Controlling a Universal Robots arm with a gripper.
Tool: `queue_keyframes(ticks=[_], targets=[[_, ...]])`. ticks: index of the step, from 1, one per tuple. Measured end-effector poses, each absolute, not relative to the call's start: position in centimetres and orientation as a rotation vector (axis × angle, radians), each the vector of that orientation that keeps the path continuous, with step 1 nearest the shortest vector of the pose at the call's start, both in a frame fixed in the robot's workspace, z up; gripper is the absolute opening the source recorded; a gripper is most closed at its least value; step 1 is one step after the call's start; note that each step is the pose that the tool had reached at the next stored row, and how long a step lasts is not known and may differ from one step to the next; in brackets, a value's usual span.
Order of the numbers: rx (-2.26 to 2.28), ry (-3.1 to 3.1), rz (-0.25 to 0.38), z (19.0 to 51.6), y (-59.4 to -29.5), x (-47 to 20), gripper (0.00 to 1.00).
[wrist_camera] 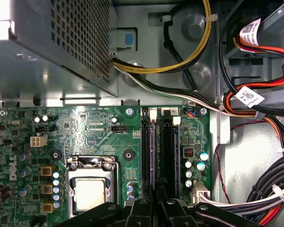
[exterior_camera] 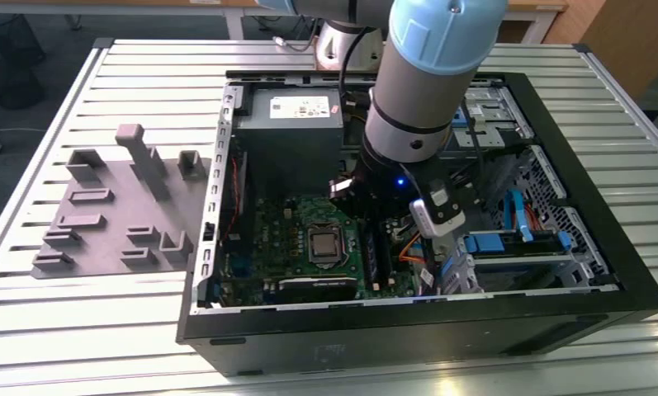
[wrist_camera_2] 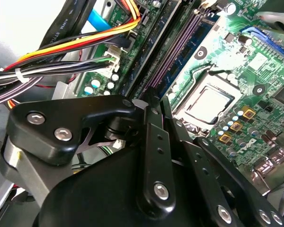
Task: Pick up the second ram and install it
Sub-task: 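Insert the second ram into the second slot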
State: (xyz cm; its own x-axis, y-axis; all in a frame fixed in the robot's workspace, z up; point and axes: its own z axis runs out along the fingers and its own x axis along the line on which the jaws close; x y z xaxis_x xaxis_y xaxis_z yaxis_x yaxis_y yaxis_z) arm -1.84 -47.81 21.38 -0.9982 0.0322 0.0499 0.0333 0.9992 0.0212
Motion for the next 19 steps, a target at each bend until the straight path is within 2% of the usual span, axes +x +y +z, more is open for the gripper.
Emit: queue_keyframes(ticks=[19], targets=[[-0.051, -3.090, -0.033, 21.41, -47.81, -1.74, 0.14]])
